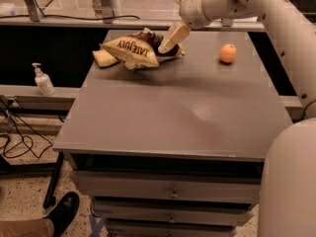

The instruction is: Move brown chip bag near sponge

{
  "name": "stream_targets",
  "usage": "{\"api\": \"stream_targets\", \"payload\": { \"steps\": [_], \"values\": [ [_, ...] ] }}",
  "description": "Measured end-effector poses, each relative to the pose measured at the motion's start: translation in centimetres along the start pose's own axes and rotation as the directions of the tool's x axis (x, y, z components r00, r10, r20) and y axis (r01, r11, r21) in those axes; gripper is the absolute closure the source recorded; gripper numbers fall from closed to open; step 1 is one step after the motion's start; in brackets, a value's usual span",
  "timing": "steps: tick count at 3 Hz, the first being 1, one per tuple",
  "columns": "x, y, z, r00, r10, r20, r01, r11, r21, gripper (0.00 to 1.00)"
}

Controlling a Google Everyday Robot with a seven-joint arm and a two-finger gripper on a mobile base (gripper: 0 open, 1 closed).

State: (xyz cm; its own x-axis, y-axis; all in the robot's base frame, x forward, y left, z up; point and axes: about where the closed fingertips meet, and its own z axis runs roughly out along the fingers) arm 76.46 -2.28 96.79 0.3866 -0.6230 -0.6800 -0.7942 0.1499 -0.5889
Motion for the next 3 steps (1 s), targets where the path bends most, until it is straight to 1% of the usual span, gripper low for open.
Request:
{"api": "stream_targets", "payload": {
  "steps": [1,2,3],
  "values": [
    [-1.6,-0.1,-2.9,0.991,0.131,0.028,-0.132,0.9903,0.043,0.00],
    [-2.5,0.2,-5.5,0.968,0.242,0.072,-0.248,0.9641,0.094,0.00],
    [-2.2,1.2,-9.0,0.933,0.344,0.109,-0.358,0.9187,0.166,0.00]
  ]
}}
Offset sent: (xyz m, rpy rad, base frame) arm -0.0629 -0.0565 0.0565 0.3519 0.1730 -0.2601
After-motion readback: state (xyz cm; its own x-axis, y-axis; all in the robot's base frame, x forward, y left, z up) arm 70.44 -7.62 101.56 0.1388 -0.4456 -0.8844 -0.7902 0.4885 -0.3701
